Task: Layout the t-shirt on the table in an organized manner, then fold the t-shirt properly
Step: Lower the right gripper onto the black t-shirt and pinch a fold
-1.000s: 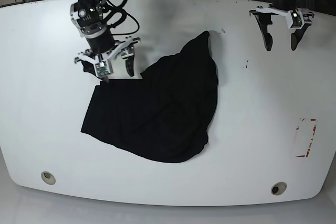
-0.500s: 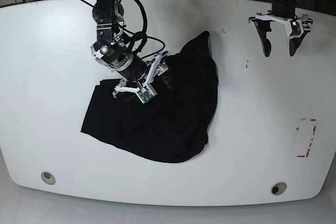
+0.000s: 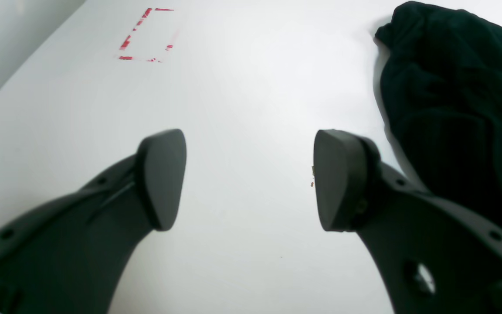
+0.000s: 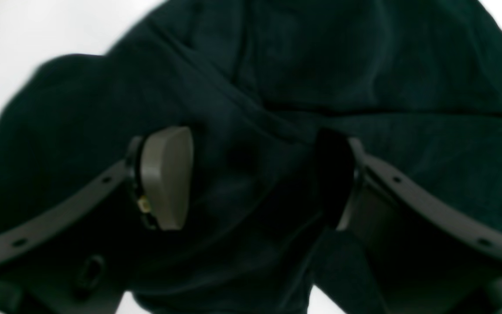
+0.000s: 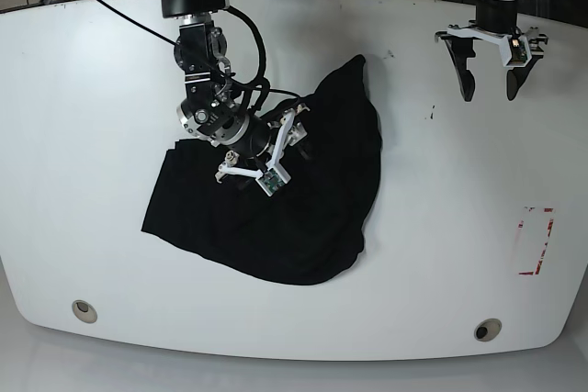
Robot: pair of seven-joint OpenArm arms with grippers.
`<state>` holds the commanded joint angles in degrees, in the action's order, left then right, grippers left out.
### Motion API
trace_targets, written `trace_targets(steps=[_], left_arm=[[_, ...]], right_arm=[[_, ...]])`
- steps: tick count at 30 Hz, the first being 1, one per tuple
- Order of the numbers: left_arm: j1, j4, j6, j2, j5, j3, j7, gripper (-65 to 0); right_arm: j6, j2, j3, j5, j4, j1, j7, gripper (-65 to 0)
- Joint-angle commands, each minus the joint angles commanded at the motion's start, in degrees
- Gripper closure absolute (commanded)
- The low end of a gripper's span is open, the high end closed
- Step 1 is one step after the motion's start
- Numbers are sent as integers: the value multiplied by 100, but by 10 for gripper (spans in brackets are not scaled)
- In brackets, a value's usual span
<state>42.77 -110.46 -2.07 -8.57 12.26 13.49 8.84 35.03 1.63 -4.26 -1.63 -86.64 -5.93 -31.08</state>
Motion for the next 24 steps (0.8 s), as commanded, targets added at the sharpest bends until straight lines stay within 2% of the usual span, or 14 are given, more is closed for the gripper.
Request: trace_targets(steps=[4, 6, 8, 10, 12, 13, 15, 21, 24], left_arm=[[0, 0, 0, 0, 0, 0, 0, -429], [-9, 0, 0, 0, 0, 0, 0, -429], [-18, 0, 0, 0, 0, 0, 0, -429], [-26, 0, 0, 0, 0, 0, 0, -429], [-35, 0, 0, 0, 0, 0, 0, -429], [-35, 0, 0, 0, 0, -9, 0, -429], [-35, 0, 0, 0, 0, -9, 0, -429], [-167, 0, 0, 0, 0, 0, -26, -429], [-255, 0, 0, -9, 0, 0, -299, -429]], right_arm=[[0, 0, 0, 0, 88, -9, 158, -411], [0, 0, 0, 0, 123, -9, 176, -369], [0, 0, -18, 0, 149, -9, 176, -295], [35, 0, -26, 0, 211, -9, 176, -143], [35, 9, -26, 0, 211, 0, 176, -55], [35, 9, -26, 0, 211, 0, 167, -32], [35, 9, -26, 0, 193, 18, 158, -11], [35, 9, -26, 0, -220, 246, 158, -5], [35, 9, -26, 0, -651, 316, 149, 0]])
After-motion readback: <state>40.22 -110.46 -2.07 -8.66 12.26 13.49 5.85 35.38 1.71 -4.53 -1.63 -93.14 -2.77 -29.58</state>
